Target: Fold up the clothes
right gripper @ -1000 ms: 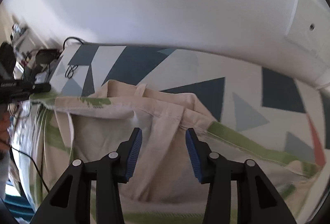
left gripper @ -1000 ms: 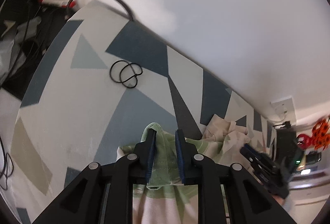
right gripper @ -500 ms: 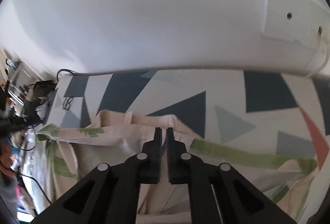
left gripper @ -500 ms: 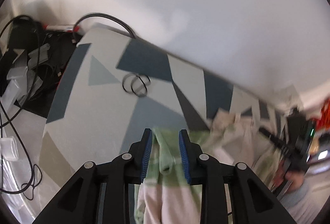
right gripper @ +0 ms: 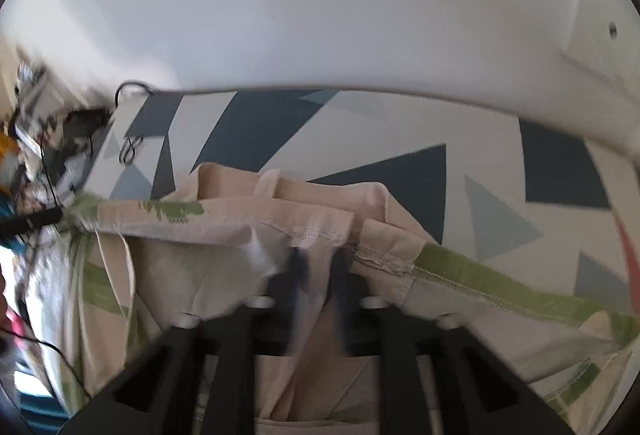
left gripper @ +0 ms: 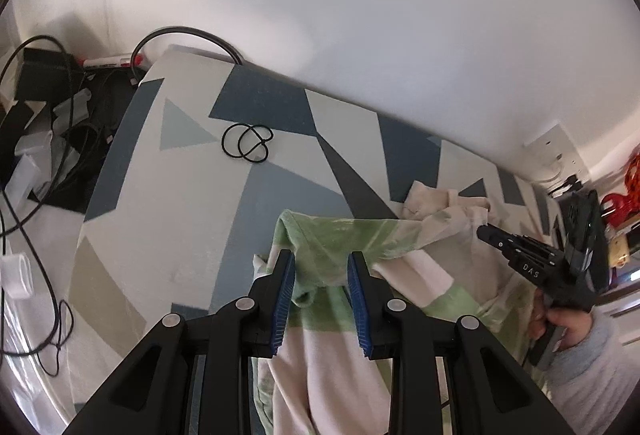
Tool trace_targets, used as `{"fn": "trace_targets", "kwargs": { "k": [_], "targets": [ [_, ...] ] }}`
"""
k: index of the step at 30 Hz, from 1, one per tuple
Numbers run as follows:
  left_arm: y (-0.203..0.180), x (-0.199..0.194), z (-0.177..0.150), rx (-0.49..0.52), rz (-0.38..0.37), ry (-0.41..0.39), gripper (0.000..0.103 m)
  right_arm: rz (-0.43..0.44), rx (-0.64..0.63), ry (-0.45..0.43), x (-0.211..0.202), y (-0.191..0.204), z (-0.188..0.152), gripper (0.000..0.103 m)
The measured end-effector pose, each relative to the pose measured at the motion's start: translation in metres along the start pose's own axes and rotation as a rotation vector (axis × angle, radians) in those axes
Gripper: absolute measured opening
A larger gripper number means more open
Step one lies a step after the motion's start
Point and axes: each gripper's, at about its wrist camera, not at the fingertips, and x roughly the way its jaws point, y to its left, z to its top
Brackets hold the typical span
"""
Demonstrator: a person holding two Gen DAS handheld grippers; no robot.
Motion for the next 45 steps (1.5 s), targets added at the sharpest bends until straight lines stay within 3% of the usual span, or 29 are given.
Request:
{"fn": "trace_targets", "kwargs": {
  "k": [8,11,14,17,19,21,24,28,29,30,31,33,37,40,45],
  "targets": [
    [-0.004,-0.005,-0.001,-0.016,-0.024,-0.033,0.026,-0.035,0.008,-0.125,-0.03,-0.005,0.001,0.003],
    [-0.009,0.008,0.012,-0.012,0.003,-0.052,0.026,-0.076,0.014,-0.157,-0.036,-0.01,0.004,0.003],
    [-0.012,0.021,0.029,-0.018,0.05,-0.045,0.026,-0.058,0.049,-0.136,-0.031,-0.019,0.008,0.003],
    [-0.014,0.011,0.033,-0.025,-0.006,-0.062,0.026,0.024,0.116,-0.097,-0.028,-0.027,0.009,0.004],
    [-0.015,-0.004,0.028,-0.006,-0.009,-0.081,0.026,0.066,0.144,-0.091,-0.028,-0.03,0.008,0.011],
    [-0.014,-0.017,0.02,0.015,0.0,-0.097,0.026,0.084,0.134,-0.086,-0.026,-0.029,0.006,0.027],
    [-0.008,-0.027,0.002,0.044,0.013,-0.113,0.026,0.073,0.085,-0.05,-0.017,-0.023,0.004,0.029],
    [-0.002,-0.018,-0.011,0.066,0.018,-0.063,0.026,0.064,0.038,-0.001,0.0,-0.014,0.0,0.029],
    [-0.002,-0.015,-0.013,0.065,0.006,-0.056,0.026,0.053,0.029,-0.005,0.002,-0.012,-0.001,0.025],
    [-0.003,-0.012,-0.015,0.064,-0.007,-0.051,0.026,0.04,0.021,-0.01,0.003,-0.011,-0.001,0.01],
    [-0.003,-0.01,-0.016,0.064,-0.02,-0.045,0.026,0.038,0.017,-0.021,0.002,-0.009,-0.002,0.009],
    [-0.007,-0.006,-0.016,0.072,-0.019,-0.05,0.026,0.04,0.011,-0.045,-0.002,-0.006,-0.002,0.007],
    [-0.012,0.005,-0.006,0.082,0.082,-0.072,0.026,0.036,-0.004,-0.08,-0.01,-0.002,-0.001,0.004],
    [-0.004,0.014,0.014,-0.001,0.085,-0.093,0.026,0.028,-0.011,-0.118,-0.019,0.0,0.001,0.003],
    [0.002,0.044,0.044,-0.037,0.15,-0.081,0.026,-0.022,0.012,-0.127,-0.017,-0.008,0.005,0.002]
  ]
}}
